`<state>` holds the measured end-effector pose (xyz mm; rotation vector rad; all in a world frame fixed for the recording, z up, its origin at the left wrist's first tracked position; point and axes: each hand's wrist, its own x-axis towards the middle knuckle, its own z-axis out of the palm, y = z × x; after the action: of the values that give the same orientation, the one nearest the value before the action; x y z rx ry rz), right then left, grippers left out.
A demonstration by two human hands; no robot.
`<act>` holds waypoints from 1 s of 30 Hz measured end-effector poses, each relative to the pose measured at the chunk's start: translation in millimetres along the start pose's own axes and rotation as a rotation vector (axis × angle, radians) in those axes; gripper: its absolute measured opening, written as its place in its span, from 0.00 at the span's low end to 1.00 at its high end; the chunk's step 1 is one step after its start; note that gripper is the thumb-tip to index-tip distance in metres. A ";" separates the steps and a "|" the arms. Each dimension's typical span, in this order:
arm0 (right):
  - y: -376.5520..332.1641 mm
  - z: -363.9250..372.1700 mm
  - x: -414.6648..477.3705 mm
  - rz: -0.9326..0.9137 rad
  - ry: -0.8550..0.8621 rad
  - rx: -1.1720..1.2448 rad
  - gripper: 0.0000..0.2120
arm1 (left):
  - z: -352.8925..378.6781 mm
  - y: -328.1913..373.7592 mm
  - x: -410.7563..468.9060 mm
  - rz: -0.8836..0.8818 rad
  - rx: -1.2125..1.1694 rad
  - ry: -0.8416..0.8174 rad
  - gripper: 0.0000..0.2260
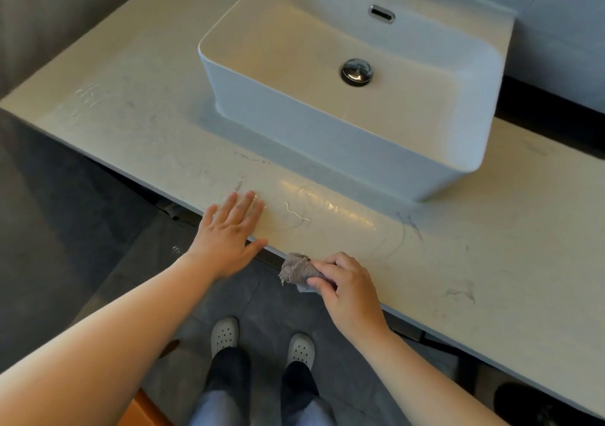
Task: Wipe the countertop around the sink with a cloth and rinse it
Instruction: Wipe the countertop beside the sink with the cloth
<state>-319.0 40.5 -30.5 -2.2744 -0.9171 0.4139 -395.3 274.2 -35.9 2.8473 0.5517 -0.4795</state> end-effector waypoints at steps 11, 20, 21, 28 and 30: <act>-4.4 -34.0 95.2 0.177 0.302 -0.033 0.15 | -9.8 -17.3 -2.3 0.111 0.001 -0.015 0.36; 7.9 -7.5 155.8 0.213 0.312 -0.203 0.13 | -8.8 -26.2 -3.6 0.172 -0.043 0.021 0.37; 9.4 -3.4 155.3 0.208 0.327 -0.212 0.14 | -9.4 -27.0 -3.5 0.179 -0.068 0.025 0.37; 1.8 16.7 140.0 0.175 0.291 -0.168 0.14 | -11.0 -41.8 -0.9 0.070 -0.173 0.192 0.35; -7.0 26.8 124.0 0.129 0.297 -0.169 0.14 | -11.2 -48.6 2.2 0.014 -0.178 0.199 0.34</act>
<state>-248.3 143.9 -51.8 -2.4719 -0.6786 0.0492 -409.3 322.0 -32.8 2.7405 0.5767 -0.1358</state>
